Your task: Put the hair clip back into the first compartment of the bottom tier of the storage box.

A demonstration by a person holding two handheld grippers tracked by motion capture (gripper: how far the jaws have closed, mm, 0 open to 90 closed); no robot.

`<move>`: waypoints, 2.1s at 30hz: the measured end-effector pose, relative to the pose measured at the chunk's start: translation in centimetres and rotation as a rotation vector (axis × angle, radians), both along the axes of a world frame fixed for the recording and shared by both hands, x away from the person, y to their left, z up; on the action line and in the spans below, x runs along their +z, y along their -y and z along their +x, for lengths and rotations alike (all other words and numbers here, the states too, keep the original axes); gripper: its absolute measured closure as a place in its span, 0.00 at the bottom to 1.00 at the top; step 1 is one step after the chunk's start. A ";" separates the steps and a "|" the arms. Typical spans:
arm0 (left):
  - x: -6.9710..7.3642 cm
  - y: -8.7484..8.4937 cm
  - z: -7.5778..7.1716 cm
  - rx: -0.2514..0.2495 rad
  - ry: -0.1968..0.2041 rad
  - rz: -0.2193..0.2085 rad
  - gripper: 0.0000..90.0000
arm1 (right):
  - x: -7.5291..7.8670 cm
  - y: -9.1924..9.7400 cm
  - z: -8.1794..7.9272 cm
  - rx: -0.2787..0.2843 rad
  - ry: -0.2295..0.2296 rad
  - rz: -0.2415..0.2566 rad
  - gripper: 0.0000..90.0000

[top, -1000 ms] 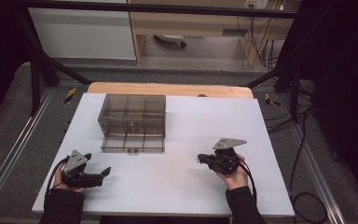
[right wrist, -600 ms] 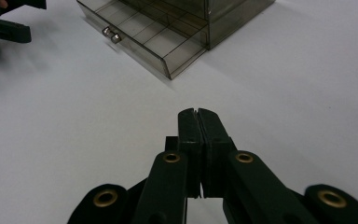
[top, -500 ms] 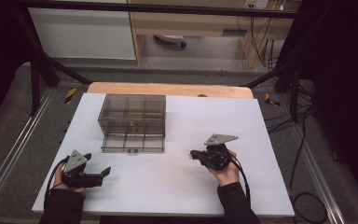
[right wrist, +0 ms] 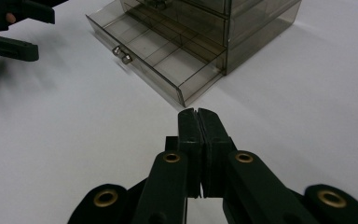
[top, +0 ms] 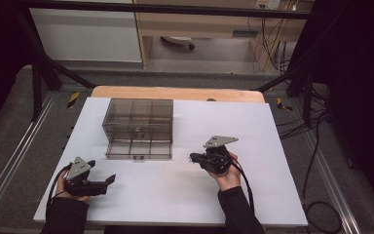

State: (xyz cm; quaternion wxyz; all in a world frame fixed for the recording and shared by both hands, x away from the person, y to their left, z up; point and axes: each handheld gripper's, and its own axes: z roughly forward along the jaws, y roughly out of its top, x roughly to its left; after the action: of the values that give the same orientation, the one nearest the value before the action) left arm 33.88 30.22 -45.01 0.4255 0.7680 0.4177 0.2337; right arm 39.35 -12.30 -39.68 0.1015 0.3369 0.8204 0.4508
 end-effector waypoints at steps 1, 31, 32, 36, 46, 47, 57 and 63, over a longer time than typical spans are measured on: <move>0.0 0.0 0.0 -0.001 0.001 0.000 0.05 | 0.0 -0.1 0.0 0.001 -0.002 0.000 0.99; 0.0 0.1 0.0 -0.004 0.002 -0.001 0.05 | 0.5 -5.1 1.5 0.047 0.006 0.006 0.99; 0.0 0.1 0.0 -0.005 0.001 -0.001 0.05 | 0.5 -5.3 1.6 0.046 0.005 0.006 0.99; 0.0 0.1 0.0 -0.005 0.001 -0.001 0.05 | 0.6 -5.9 1.8 0.049 0.006 0.006 0.99; 0.0 0.1 0.0 -0.006 0.001 -0.001 0.05 | 0.8 -7.0 2.4 0.052 0.010 0.004 0.99; 0.0 0.1 0.0 -0.006 0.001 -0.003 0.05 | 0.8 -7.1 2.4 0.052 0.010 0.006 0.99; 0.0 0.1 0.0 -0.008 -0.004 -0.005 0.05 | 0.9 -8.4 3.0 0.052 0.014 0.007 0.99; 0.0 0.1 0.0 -0.009 -0.004 -0.005 0.05 | 0.9 -9.4 3.4 0.057 0.017 0.005 0.99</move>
State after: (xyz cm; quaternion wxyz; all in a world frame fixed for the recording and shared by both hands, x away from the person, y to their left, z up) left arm 33.89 30.17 -45.03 0.4277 0.7692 0.4158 0.2291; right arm 42.72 -2.85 -38.79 0.0947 0.3098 0.8276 0.4583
